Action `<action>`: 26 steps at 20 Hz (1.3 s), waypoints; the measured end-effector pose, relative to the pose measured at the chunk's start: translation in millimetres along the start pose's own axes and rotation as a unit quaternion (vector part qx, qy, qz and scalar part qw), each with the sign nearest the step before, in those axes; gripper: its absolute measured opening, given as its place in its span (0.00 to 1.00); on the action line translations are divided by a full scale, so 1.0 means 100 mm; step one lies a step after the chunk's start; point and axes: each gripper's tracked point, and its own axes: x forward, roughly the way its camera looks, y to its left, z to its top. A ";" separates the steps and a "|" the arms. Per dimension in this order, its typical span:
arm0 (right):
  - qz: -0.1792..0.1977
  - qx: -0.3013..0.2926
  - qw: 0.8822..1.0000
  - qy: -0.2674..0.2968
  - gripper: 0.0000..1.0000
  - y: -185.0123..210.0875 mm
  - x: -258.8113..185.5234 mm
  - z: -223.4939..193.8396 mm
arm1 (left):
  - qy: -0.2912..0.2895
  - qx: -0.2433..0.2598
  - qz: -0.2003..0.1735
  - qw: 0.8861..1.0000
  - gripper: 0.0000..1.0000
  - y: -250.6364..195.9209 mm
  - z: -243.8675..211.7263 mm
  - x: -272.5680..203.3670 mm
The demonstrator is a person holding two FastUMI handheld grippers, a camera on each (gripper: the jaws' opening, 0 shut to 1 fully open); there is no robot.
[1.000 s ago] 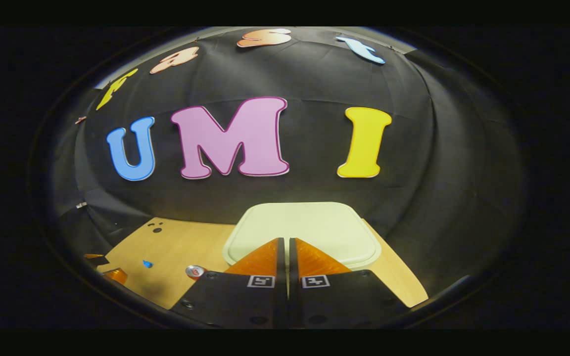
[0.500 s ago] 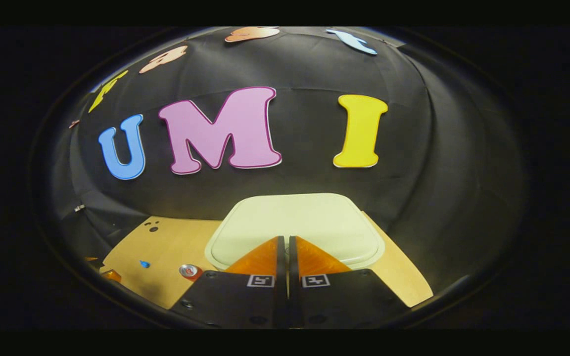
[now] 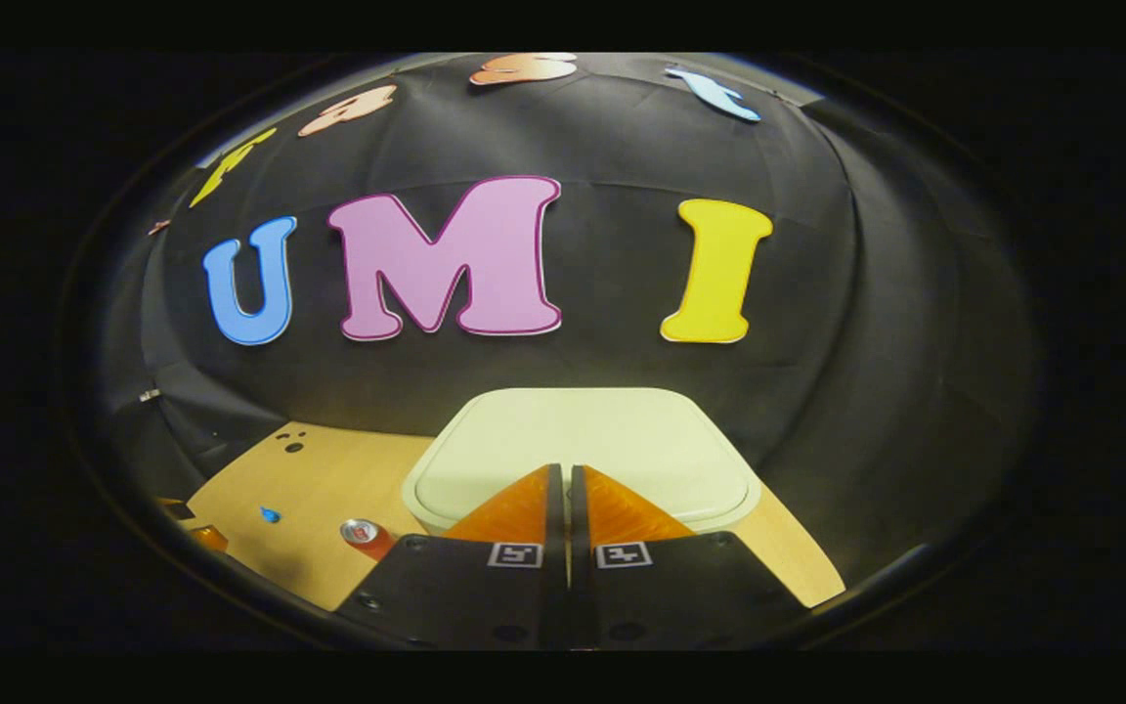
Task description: Press the lid of the desktop garbage bin to open it, pick up the crumpled paper on the desktop and throw it into the bin, then pick up the pop can on the desktop and drop it into the bin, and finally close the garbage bin lid.
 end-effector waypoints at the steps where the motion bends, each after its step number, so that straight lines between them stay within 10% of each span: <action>1: -0.005 0.005 1.000 -0.007 0.00 -0.01 -0.01 0.04 | -0.001 -0.001 -0.005 1.000 0.96 -0.02 0.01 0.01; 12: -0.019 -0.011 0.999 -0.040 0.00 0.17 -0.70 0.17 | 0.002 0.025 -0.041 0.999 0.96 0.06 -0.10 0.05; 26: -0.047 0.034 0.998 -0.007 0.07 0.51 -1.17 -0.25 | 0.006 -0.015 0.021 1.000 0.96 1.29 -0.44 -0.16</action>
